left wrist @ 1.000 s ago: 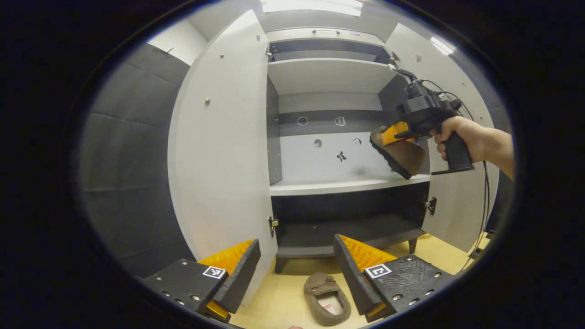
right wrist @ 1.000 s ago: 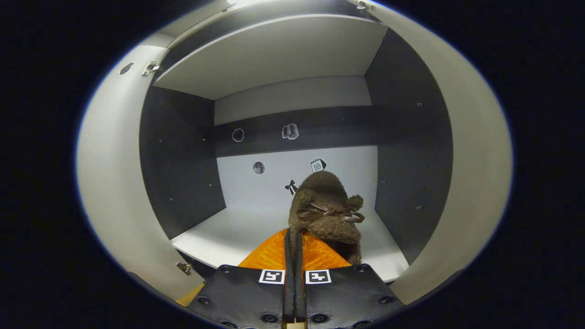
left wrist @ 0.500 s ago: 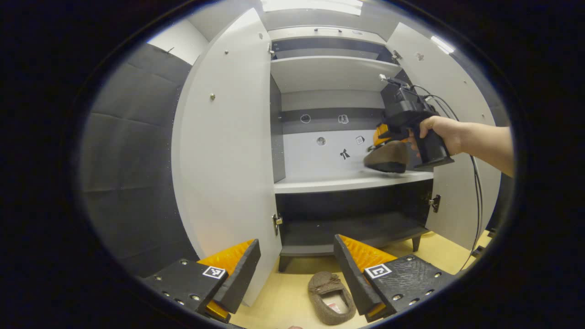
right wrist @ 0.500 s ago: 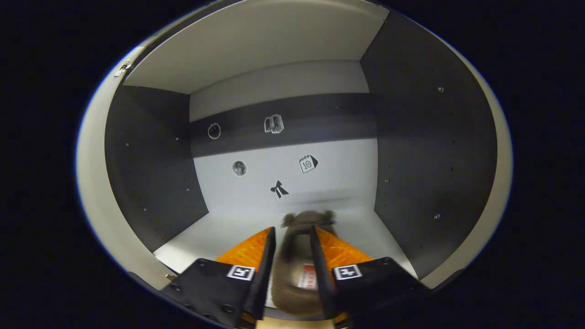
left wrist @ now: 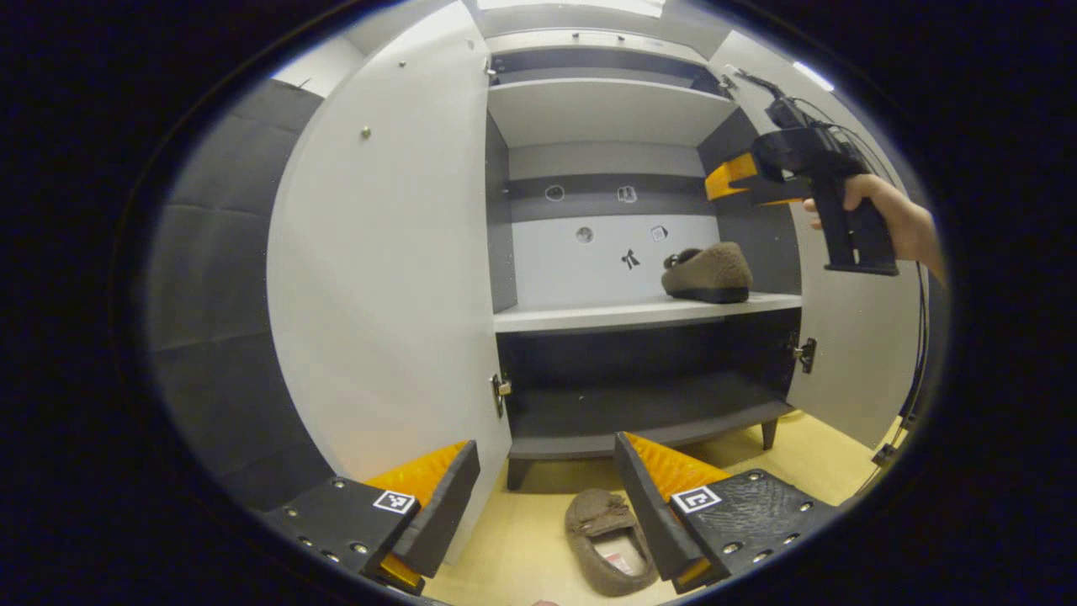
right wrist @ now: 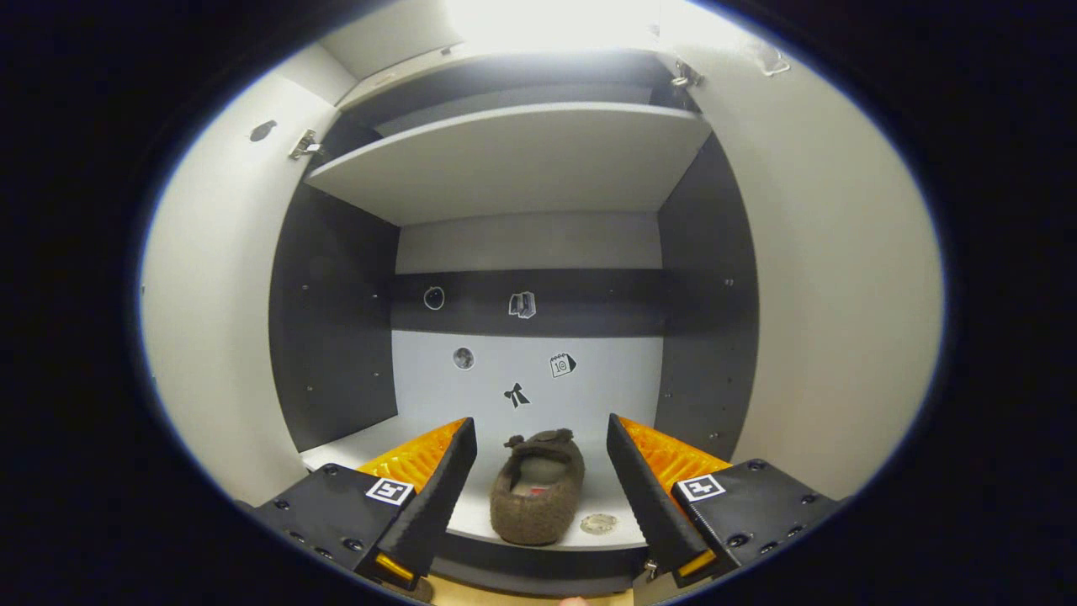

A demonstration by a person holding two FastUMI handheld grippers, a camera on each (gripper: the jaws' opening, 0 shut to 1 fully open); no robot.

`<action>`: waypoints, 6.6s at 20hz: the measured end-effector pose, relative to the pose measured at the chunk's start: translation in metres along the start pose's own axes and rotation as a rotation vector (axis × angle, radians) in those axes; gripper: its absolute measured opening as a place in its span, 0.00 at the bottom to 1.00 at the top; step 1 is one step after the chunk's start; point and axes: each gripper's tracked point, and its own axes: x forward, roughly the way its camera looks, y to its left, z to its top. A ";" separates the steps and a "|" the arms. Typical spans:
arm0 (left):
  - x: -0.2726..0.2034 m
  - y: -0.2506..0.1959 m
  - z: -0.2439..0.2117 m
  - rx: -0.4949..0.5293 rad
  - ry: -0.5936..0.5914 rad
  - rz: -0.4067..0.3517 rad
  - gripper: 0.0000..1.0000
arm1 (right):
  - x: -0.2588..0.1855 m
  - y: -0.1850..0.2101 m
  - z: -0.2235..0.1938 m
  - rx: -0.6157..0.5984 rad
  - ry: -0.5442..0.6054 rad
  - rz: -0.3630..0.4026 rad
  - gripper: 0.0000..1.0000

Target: Grab one shoe with the right hand and put it into the shoe cabinet, grab the other shoe with the left hand and put it into the shoe cabinet; then close the right door with the right hand and the left door with the left hand.

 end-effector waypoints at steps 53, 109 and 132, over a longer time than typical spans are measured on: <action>0.059 -0.051 0.052 -0.140 0.110 -0.095 0.00 | -0.156 0.002 -0.109 -0.040 0.188 0.056 1.00; -0.106 -0.022 0.182 -0.132 -0.069 -0.161 0.86 | -0.265 -0.239 0.027 0.038 0.014 -0.432 0.96; -0.109 0.184 0.193 -0.151 -0.178 0.015 0.92 | -0.220 -0.126 0.043 -0.059 -0.040 -0.451 0.93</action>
